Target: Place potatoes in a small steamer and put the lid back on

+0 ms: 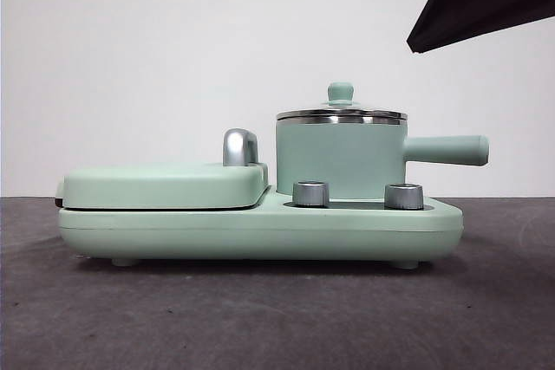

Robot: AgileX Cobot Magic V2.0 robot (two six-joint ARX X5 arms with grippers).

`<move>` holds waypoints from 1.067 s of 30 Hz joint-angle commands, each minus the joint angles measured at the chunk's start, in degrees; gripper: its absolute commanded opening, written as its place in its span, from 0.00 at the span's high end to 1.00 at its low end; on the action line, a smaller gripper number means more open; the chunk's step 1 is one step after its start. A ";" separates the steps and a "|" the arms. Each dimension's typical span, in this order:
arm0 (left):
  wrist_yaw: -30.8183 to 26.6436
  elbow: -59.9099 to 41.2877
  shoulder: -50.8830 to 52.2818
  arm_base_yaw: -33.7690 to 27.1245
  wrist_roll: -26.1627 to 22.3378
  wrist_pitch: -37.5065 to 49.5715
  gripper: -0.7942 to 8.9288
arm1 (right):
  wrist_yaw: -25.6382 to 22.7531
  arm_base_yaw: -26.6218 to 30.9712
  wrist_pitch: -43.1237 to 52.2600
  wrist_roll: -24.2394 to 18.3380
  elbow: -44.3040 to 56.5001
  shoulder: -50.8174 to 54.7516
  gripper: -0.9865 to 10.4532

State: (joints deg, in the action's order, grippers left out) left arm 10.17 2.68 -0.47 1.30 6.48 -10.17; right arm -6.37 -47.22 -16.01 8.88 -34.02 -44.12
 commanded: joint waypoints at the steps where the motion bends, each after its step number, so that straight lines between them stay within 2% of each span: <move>1: -0.31 -1.42 0.31 -0.15 0.70 2.21 0.91 | -0.07 -0.55 0.57 0.35 -0.09 -0.24 0.90; 6: -0.09 -1.97 0.31 -0.15 3.54 1.01 0.91 | -0.07 -0.55 0.63 0.33 -0.09 -0.24 0.90; 20: -0.09 -1.95 0.28 -0.17 3.45 1.07 0.91 | -0.07 -0.55 0.68 0.28 -0.09 -0.24 0.90; 21: -0.09 -1.95 0.28 -0.17 3.45 1.07 0.91 | -0.07 -0.55 0.74 -0.11 -0.09 -0.22 0.90; 23: -0.09 -1.95 0.28 -0.17 3.45 1.07 0.91 | -1.25 0.04 -0.50 -4.79 -0.04 0.81 0.90; 26: -0.09 -1.95 0.28 -0.17 3.45 1.07 0.91 | -2.21 4.50 1.33 -9.81 2.60 4.55 0.90; 32: -0.07 -1.95 0.28 -0.17 3.45 1.09 0.91 | 2.49 20.81 14.62 -9.84 17.90 19.52 0.90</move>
State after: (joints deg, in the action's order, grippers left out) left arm 10.00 1.87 -0.23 1.23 9.89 -9.65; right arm -4.38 -28.36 -3.16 0.14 -18.00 -26.89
